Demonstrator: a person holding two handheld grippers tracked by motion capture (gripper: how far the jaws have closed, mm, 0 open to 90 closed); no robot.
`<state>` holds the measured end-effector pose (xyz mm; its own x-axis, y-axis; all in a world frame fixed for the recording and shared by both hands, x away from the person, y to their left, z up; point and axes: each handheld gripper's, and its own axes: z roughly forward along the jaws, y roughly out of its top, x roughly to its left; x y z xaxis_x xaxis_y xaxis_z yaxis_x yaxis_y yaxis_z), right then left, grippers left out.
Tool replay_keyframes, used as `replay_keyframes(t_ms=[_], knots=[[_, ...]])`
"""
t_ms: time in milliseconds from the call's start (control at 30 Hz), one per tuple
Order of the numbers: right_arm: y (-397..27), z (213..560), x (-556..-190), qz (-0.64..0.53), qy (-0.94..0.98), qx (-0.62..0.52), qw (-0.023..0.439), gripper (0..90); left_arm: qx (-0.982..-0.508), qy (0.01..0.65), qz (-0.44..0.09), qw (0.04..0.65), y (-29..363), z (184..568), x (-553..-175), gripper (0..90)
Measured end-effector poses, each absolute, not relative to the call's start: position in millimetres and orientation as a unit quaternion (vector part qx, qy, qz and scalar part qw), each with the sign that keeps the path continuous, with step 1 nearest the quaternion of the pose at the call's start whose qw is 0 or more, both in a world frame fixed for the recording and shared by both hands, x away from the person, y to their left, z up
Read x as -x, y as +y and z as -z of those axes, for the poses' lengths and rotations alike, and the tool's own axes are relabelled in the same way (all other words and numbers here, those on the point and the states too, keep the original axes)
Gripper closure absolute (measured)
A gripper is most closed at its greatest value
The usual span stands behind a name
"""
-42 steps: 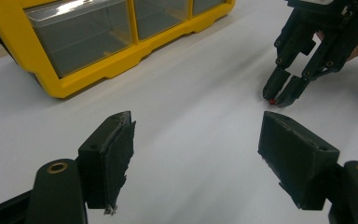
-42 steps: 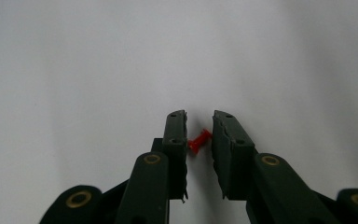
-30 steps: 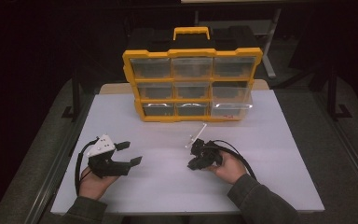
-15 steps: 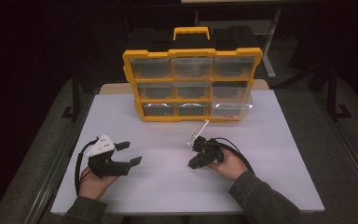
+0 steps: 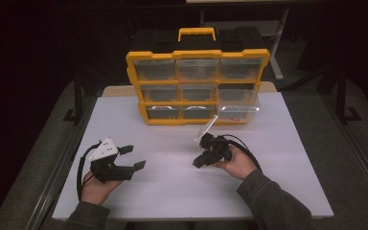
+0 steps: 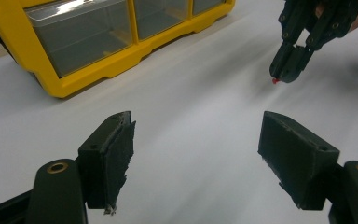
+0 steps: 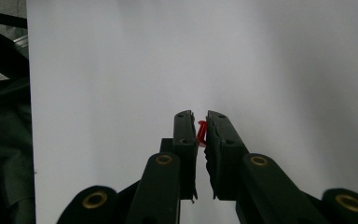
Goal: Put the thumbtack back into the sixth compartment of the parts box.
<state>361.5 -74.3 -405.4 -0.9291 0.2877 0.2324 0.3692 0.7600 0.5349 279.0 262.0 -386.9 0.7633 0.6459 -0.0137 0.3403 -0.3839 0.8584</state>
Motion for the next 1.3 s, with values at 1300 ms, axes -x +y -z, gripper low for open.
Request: replay_keyframes(t_ms=[1300], knots=[[-92.4,306.7,-390.5,0.328,-0.932,0.149,0.048,81.1,-0.810,0.305,-0.165,0.473,261.9,386.5,-278.6,26.1]])
